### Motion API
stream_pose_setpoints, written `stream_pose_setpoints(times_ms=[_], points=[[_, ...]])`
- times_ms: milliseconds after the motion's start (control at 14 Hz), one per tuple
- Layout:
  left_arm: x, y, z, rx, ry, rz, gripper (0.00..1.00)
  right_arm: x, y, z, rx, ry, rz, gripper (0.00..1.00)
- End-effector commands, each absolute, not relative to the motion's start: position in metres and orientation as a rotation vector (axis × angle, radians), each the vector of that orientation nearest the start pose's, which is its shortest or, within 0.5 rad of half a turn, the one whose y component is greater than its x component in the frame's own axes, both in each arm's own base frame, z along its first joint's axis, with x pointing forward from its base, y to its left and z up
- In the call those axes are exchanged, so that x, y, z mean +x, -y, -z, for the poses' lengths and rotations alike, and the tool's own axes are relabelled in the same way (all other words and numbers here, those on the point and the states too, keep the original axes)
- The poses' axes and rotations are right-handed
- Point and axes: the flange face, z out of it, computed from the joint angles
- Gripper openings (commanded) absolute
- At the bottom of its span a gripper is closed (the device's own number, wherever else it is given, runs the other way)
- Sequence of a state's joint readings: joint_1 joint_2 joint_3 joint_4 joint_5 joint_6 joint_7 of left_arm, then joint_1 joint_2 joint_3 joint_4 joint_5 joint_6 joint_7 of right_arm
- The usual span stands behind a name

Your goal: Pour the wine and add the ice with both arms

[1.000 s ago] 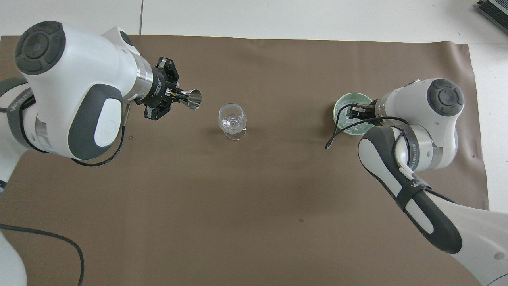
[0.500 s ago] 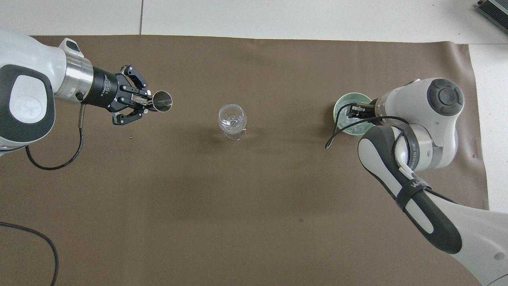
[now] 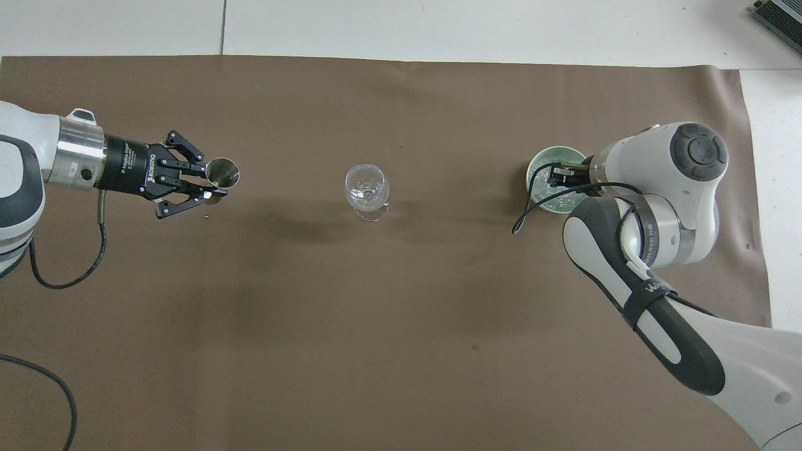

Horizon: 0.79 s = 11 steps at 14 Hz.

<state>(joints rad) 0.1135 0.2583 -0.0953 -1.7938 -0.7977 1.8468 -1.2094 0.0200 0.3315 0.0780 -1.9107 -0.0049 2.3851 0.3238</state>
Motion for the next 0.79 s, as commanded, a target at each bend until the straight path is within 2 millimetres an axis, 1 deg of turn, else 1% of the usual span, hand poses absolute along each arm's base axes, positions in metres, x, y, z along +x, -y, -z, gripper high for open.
stream_pose_setpoints(times_ms=[0, 214, 357, 429, 500, 571, 714], points=[[0.606, 0.021, -0.398, 1.771, -1.652, 0.812, 0.0, 0.639, -0.058, -0.336, -3.057, -0.379, 0.231, 0.52], [0.602, -0.007, -0.388, 1.663, -1.671, 0.833, 0.0, 0.639, -0.058, -0.336, -3.055, -0.38, 0.233, 0.41], [0.6, -0.01, -0.383, 1.646, -1.67, 0.841, 0.0, 0.64, -0.058, -0.336, -3.055, -0.382, 0.233, 0.33], [0.6, -0.014, -0.377, 1.634, -1.672, 0.85, 0.0, 0.64, -0.058, -0.336, -3.055, -0.382, 0.233, 0.31], [0.601, -0.022, -0.364, 1.61, -1.667, 0.881, 0.0, 0.639, -0.058, -0.336, -3.056, -0.38, 0.231, 0.24], [0.601, -0.027, -0.357, 1.603, -1.64, 0.886, 0.0, 0.639, -0.058, -0.336, -3.056, -0.38, 0.231, 0.15], [0.601, -0.03, -0.348, 1.601, -1.632, 0.894, 0.0, 0.639, -0.058, -0.336, -3.056, -0.38, 0.229, 0.09]])
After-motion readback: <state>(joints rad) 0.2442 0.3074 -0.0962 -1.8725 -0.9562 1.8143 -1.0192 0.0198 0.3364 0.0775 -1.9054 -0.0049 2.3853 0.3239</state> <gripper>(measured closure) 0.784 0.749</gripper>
